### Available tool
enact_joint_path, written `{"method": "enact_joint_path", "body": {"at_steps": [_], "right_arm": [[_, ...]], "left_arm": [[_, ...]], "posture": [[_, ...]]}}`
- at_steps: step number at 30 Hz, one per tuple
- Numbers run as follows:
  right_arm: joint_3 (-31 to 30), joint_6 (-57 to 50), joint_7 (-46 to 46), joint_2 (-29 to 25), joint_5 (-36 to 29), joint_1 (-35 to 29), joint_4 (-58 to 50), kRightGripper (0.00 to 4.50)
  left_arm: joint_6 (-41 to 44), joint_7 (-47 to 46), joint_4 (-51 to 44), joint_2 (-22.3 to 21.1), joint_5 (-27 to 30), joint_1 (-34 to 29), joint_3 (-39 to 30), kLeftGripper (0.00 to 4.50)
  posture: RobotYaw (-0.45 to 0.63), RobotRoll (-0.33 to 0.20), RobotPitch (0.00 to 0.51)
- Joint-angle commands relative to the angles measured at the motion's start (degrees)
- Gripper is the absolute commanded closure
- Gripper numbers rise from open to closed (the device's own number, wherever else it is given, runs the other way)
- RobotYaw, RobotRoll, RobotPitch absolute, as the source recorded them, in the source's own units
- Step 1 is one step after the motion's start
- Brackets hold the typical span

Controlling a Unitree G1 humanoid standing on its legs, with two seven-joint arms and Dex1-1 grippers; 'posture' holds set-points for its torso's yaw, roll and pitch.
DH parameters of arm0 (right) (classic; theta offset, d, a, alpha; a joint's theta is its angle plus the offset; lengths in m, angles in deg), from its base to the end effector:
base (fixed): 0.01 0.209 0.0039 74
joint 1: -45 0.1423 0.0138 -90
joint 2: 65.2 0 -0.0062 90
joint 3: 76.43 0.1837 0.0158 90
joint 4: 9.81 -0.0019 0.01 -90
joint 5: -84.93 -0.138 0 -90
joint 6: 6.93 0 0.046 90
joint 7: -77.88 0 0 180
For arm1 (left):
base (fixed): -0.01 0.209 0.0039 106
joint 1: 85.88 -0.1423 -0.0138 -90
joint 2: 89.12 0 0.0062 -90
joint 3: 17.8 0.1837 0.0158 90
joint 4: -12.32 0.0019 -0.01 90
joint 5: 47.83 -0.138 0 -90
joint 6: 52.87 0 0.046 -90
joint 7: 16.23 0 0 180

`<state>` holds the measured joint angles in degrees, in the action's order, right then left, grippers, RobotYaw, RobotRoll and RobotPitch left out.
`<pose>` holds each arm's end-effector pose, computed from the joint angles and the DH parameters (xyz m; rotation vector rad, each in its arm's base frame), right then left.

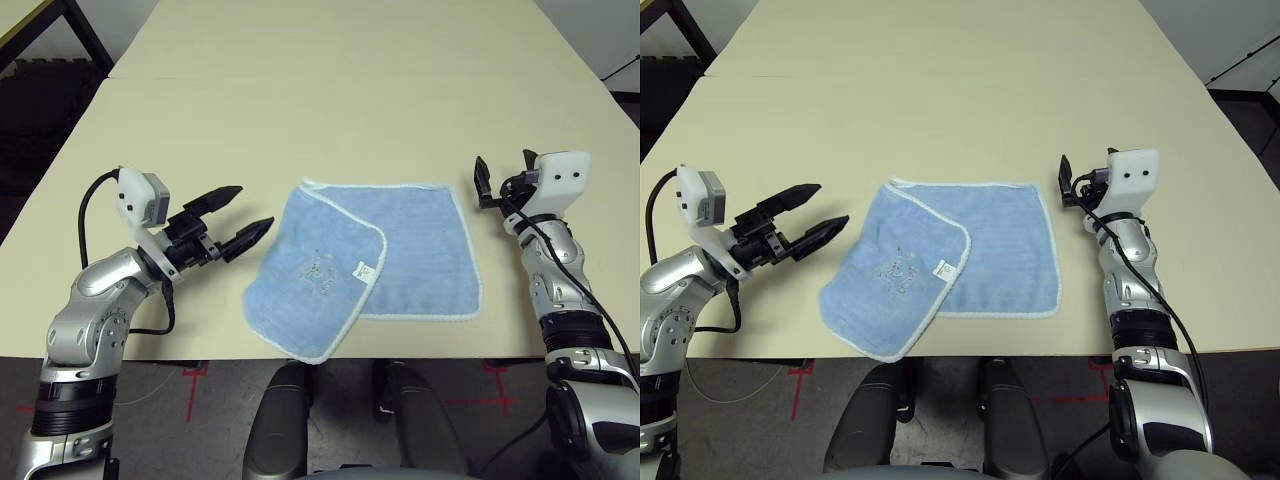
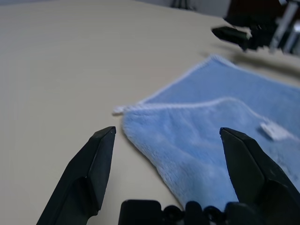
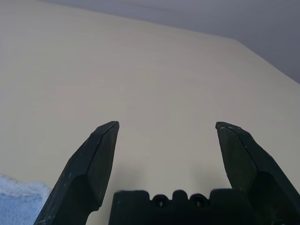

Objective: Fold the towel and set it aside.

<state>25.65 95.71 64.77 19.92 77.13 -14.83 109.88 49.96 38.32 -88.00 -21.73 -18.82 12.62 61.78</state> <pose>0.2933 -0.2471 0.1141 -0.1656 -0.2652 0.0233 0.2211 0.2685 0.1565 0.2383 -0.0786 -0.9051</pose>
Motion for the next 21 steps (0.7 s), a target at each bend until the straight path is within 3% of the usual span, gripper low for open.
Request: {"method": "enact_joint_path", "body": {"at_steps": [1,13,21], "right_arm": [[0.56,-0.60,-1.36,-1.06,-0.51,-0.53,1.32,0.01],[-0.20,-1.43,-8.31,-3.81,-1.76,-0.12,2.20,0.01],[-1.45,-17.66,-23.94,-9.26,-8.74,-0.58,-5.84,0.01]], "left_arm": [[-4.30,4.67,0.29,-1.87,-2.27,-1.21,1.70,0.00],[1.42,5.66,-4.57,-2.13,2.82,-0.75,1.30,0.00],[1.99,4.96,-4.48,-2.39,2.88,0.67,1.13,0.00]], "posture": [[0.07,0.000,0.195],[0.08,0.000,0.200],[0.08,0.000,0.201]]}}
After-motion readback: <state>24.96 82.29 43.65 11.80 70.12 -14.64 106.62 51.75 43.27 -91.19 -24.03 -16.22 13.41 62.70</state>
